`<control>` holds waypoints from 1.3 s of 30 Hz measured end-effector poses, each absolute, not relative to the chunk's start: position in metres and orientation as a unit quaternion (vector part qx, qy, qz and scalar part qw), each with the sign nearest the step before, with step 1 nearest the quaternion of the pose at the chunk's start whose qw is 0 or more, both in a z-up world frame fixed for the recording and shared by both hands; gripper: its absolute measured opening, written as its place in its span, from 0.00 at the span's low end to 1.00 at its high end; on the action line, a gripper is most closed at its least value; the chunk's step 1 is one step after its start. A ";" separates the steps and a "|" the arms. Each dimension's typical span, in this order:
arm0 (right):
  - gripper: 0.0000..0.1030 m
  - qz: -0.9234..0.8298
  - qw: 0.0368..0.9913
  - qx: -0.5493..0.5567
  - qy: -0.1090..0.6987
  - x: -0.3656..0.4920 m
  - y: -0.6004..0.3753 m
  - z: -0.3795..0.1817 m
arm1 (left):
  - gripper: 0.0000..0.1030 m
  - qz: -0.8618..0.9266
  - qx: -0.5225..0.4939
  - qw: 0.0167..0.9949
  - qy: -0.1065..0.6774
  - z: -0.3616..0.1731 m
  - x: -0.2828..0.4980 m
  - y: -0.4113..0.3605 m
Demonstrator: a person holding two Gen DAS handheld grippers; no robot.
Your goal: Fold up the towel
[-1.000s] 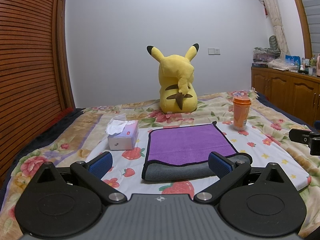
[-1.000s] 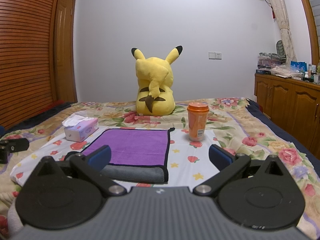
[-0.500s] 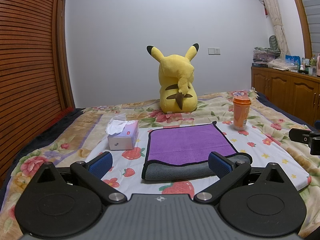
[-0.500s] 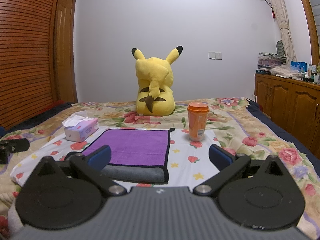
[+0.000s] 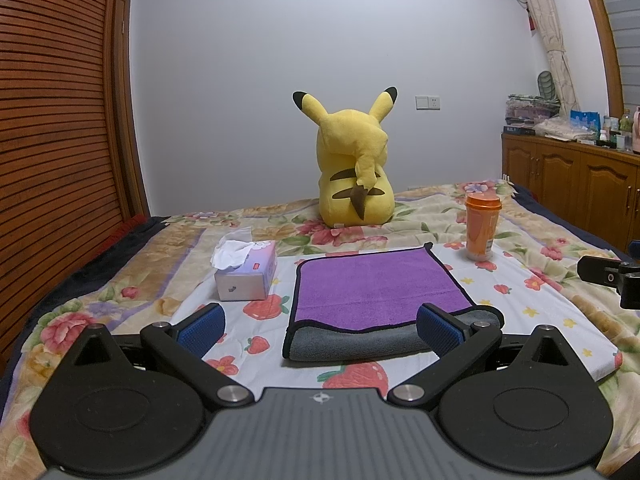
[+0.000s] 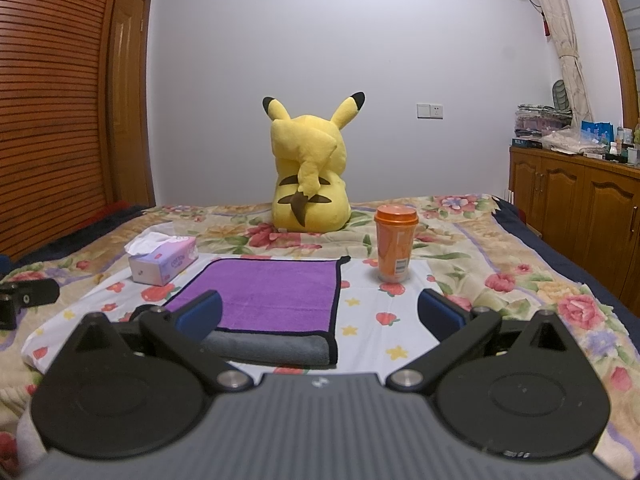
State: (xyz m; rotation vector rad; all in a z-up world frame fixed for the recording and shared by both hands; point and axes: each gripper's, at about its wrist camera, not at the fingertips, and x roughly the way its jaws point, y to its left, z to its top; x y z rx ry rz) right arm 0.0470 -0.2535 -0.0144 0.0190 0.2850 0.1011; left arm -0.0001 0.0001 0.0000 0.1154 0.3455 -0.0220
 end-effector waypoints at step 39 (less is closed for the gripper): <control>1.00 0.083 0.979 -0.001 0.184 0.078 -0.247 -0.026 | 1.00 -0.028 0.073 0.968 0.238 -0.015 0.032 -0.003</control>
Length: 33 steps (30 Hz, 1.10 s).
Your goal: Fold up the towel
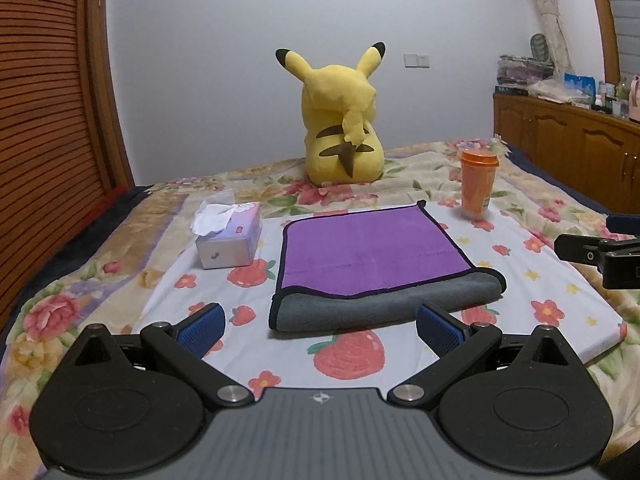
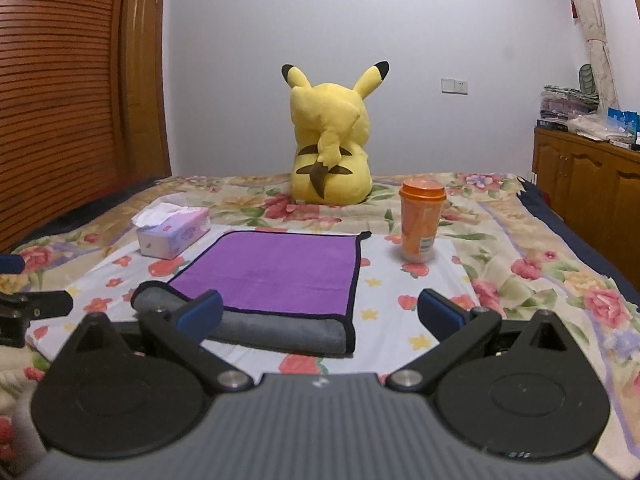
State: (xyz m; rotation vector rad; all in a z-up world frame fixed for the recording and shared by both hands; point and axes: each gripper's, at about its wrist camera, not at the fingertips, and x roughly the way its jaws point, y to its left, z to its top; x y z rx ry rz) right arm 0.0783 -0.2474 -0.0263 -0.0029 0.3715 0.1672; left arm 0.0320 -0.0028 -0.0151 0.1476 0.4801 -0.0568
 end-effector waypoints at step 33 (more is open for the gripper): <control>0.88 0.156 0.957 -0.006 0.246 0.148 -0.242 -0.048 | 0.84 -0.063 0.055 0.945 0.315 -0.038 0.114 0.017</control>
